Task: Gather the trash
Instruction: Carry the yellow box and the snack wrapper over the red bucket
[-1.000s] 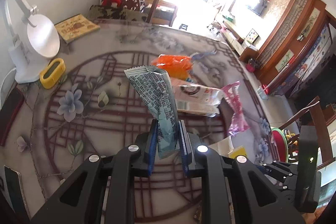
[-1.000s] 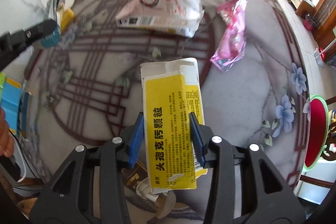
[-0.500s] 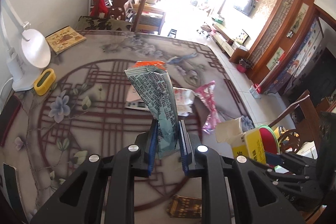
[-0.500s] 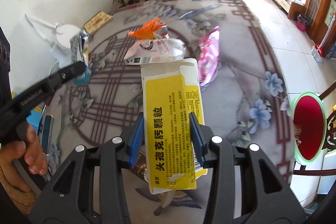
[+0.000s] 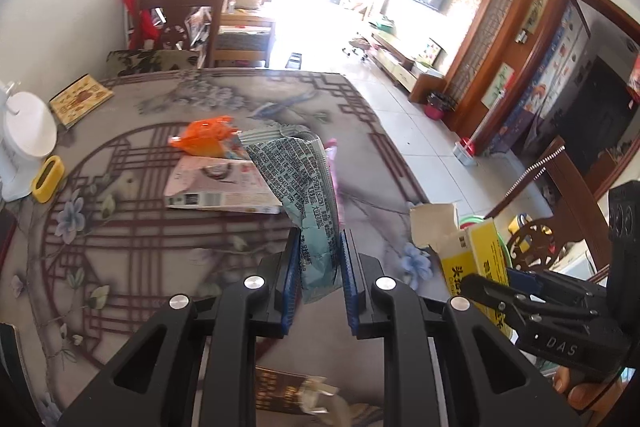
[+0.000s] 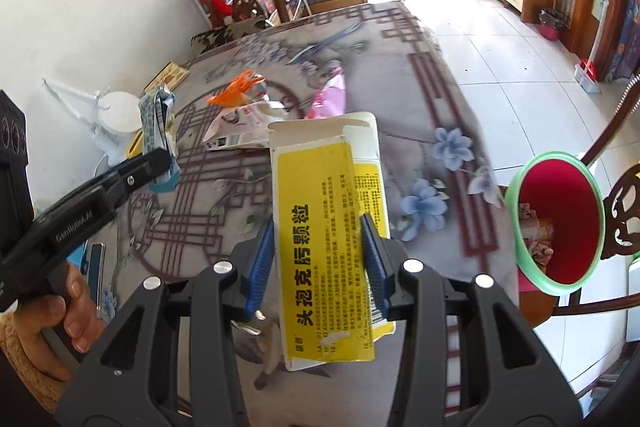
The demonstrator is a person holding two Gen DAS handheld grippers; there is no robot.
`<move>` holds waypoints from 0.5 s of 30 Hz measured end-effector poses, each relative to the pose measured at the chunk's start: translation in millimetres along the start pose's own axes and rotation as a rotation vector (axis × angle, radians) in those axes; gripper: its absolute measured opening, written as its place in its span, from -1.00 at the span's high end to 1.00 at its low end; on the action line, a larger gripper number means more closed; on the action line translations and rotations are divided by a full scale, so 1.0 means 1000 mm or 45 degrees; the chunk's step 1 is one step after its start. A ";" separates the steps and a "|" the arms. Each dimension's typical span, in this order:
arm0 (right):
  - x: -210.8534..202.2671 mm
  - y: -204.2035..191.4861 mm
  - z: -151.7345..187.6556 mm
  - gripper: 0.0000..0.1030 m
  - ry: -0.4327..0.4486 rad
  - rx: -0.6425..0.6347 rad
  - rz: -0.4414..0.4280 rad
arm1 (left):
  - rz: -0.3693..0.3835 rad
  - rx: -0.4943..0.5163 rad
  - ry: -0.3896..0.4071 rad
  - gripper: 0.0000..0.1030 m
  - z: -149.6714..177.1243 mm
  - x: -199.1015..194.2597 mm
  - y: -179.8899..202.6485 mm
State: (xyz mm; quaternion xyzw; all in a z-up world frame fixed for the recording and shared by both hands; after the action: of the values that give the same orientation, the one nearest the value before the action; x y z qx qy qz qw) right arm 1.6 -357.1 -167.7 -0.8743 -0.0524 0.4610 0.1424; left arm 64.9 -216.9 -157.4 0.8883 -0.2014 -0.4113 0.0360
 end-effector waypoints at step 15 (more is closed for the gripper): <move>-0.020 0.057 0.000 0.20 0.008 0.035 -0.024 | 0.018 0.061 -0.021 0.67 0.006 0.013 0.070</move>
State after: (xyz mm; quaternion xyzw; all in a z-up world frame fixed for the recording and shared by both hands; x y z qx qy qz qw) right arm -12.1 -415.4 -169.0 -0.8732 -0.0537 0.4575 0.1589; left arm 45.2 -286.1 -154.6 0.8841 -0.2176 -0.4133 0.0161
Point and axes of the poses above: each gripper's, at about its wrist camera, not at the fingertips, and x roughly the way its jaws point, y to its right, z to its underside, the point moved 9 cm from there along x, roughly the way its jaws point
